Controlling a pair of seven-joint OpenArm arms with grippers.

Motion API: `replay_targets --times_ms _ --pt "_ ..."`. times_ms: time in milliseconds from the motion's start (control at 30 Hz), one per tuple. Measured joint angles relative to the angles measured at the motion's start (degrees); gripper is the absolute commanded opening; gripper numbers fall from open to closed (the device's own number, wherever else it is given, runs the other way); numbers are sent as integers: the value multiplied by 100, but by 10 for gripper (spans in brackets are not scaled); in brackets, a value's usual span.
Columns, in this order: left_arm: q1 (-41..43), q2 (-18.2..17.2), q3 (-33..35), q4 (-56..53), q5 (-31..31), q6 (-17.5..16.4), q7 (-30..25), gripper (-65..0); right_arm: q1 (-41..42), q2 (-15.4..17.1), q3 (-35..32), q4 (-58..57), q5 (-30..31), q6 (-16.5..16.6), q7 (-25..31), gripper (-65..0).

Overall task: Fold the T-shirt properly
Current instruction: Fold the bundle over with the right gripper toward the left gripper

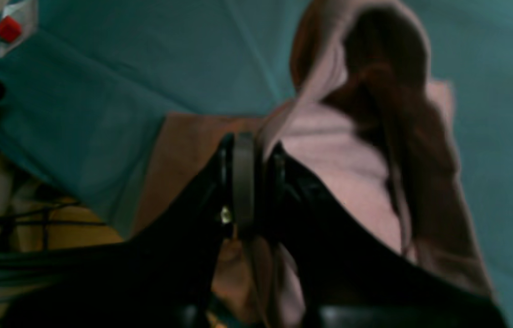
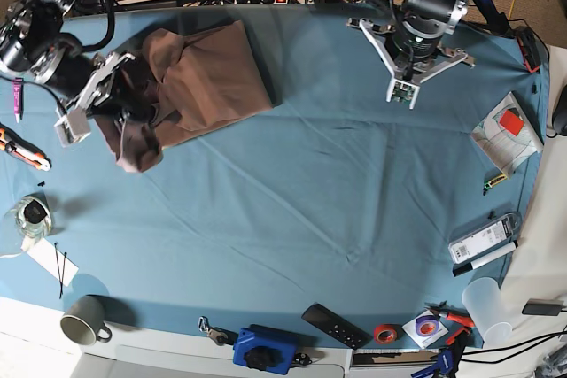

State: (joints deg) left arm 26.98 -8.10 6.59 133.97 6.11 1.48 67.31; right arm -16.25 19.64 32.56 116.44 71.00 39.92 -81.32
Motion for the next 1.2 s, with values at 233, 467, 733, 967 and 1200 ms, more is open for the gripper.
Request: replay_targets --times_ms 233,467,733,967,1200 --pt "0 -2 -837 0 -11 302 -7 -650 -122 2 -695 17 125 2 -7 -650" --pt "0 -262 -1340 0 -476 304 -81 -650 -107 -168 -1794 20 -748 2 11 -650" --pt "0 -291 -1342 0 -531 299 -138 -650 -107 -363 -1926 20 -1093 2 13 -495" --pt "0 -289 -1342 0 -531 299 -179 -650 -107 -457 -1923 160 -50 -7 166 -482" --pt "33 -291 -1342 0 -531 299 -181 -650 -107 -837 -1397 1191 -264 4 256 -483"
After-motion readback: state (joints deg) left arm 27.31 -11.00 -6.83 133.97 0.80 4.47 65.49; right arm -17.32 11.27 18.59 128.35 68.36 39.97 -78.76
